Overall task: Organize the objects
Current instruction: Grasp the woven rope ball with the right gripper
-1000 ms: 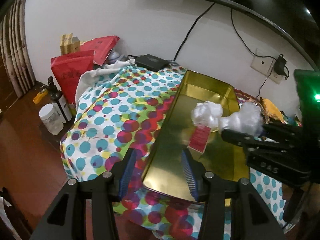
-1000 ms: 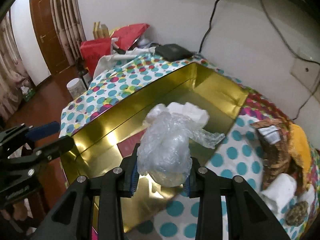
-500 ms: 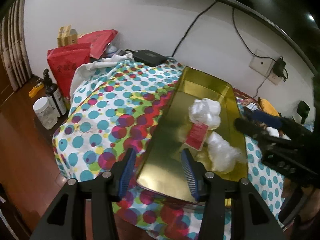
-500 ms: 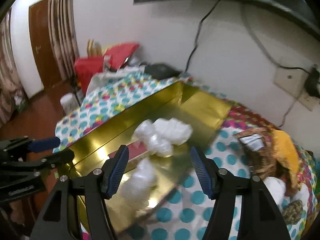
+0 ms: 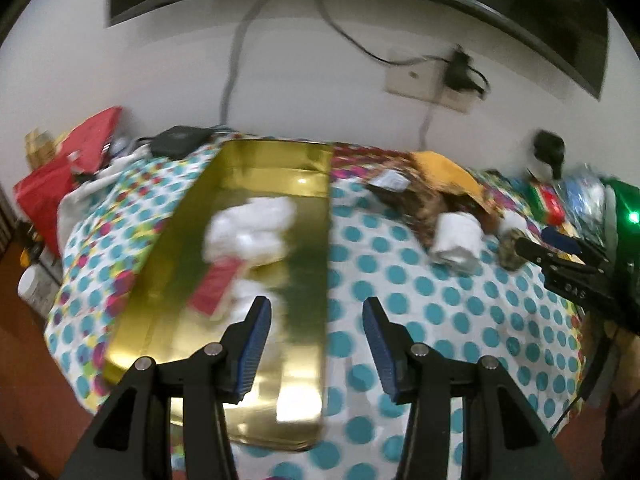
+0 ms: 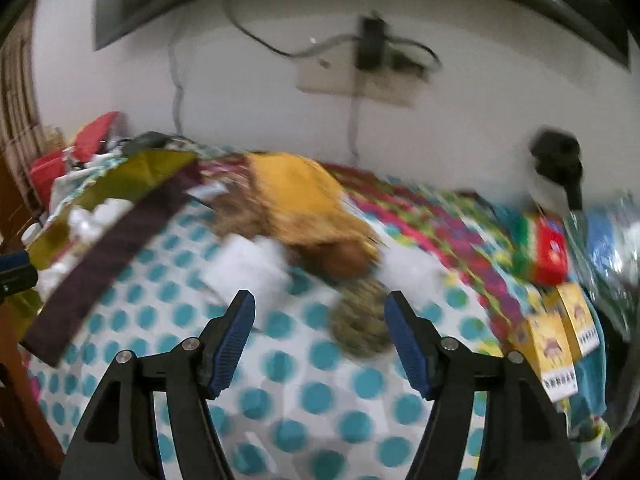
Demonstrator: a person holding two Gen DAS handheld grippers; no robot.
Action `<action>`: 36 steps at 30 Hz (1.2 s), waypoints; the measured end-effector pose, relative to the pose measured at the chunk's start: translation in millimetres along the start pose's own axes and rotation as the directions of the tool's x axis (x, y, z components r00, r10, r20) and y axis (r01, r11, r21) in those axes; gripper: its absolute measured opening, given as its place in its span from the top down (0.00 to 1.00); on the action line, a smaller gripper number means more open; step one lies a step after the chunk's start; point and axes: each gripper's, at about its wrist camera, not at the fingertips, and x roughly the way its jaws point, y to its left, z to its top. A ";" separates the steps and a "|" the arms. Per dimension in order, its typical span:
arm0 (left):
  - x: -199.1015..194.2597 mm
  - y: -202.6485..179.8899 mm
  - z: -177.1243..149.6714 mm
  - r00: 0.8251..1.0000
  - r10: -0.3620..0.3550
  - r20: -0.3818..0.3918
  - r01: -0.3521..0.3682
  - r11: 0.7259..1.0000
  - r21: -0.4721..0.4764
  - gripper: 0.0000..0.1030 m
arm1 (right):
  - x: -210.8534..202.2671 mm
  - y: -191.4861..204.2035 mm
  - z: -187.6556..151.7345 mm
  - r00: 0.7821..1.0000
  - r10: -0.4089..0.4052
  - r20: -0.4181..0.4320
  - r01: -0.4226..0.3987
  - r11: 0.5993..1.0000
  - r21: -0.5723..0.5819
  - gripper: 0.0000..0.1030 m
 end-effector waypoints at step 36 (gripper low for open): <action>106.7 -148.6 24.4 0.992 -0.116 -0.050 0.124 0.969 0.216 0.53 | 51.4 -25.3 -9.7 0.998 0.034 -0.045 -0.032 0.999 0.041 0.46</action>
